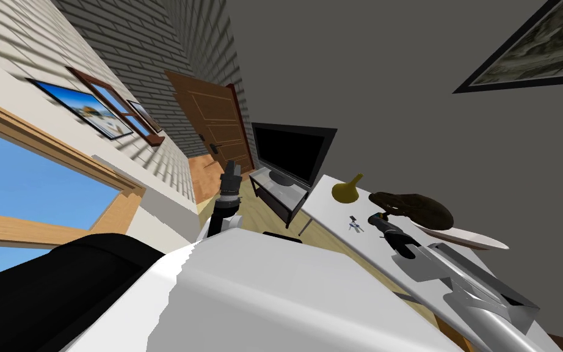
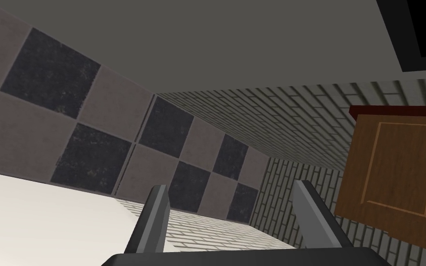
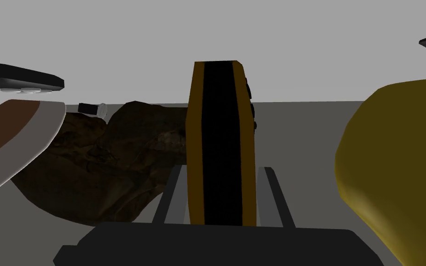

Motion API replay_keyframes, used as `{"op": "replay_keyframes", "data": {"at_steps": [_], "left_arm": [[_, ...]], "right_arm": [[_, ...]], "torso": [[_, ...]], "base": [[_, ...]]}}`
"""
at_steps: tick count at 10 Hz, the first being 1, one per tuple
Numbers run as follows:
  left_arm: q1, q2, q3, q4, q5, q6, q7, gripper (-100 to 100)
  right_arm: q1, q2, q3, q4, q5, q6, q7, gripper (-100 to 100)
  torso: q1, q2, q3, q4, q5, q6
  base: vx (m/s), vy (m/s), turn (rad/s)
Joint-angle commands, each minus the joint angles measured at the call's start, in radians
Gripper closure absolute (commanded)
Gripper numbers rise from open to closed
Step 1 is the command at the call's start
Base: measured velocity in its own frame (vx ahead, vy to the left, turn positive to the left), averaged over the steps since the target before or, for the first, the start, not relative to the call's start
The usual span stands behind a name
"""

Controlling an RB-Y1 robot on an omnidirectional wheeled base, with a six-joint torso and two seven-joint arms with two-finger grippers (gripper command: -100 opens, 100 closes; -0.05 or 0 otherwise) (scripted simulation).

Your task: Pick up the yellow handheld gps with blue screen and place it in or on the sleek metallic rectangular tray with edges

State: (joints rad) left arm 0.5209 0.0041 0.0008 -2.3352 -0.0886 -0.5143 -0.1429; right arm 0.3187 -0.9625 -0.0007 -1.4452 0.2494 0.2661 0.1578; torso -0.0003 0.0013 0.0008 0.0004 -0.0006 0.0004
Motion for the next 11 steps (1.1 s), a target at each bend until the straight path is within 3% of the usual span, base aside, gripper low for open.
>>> {"op": "replay_keyframes", "data": {"at_steps": [1,2,3,4,5,6,11], "left_arm": [[0.000,0.000,0.000,0.000,0.000,0.000,0.000,0],[0.000,0.000,0.000,0.000,0.000,0.000,0.000,0],[0.000,0.000,0.000,0.000,0.000,0.000,0.000,0],[0.000,0.000,0.000,0.000,0.000,0.000,0.000,0],[0.000,0.000,0.000,0.000,0.000,0.000,0.000,0],[0.000,0.000,0.000,0.000,0.000,0.000,0.000,0],[0.000,0.000,0.000,0.000,0.000,0.000,0.000,0]], "right_arm": [[0.000,0.000,0.000,0.000,0.000,0.000,0.000,100],[0.000,0.000,0.000,0.000,0.000,0.000,0.000,100],[0.000,0.000,0.000,0.000,0.000,0.000,0.000,0],[0.000,0.000,0.000,0.000,0.000,0.000,0.000,100],[0.000,0.000,0.000,0.000,0.000,0.000,0.000,0],[0.022,-0.006,-0.011,-0.022,-0.007,-0.028,0.004,100],[0.102,-0.050,-0.047,-0.111,-0.033,-0.104,0.012,100]], "torso": [[0.000,0.000,0.000,0.000,0.000,0.000],[0.000,0.000,0.000,0.000,0.000,0.000],[0.000,0.000,0.000,0.000,0.000,0.000],[0.000,0.000,0.000,0.000,0.000,0.000],[0.000,0.000,0.000,0.000,0.000,0.000],[0.000,0.000,0.000,0.000,0.000,0.000],[-0.007,0.010,0.006,0.002,-0.001,-0.001]], "base": [[0.000,0.000,0.000],[0.000,0.000,0.000],[0.000,0.000,0.000],[0.000,0.000,0.000],[0.000,0.000,0.000],[-0.110,-0.039,0.099],[-0.153,-0.082,0.090]]}}
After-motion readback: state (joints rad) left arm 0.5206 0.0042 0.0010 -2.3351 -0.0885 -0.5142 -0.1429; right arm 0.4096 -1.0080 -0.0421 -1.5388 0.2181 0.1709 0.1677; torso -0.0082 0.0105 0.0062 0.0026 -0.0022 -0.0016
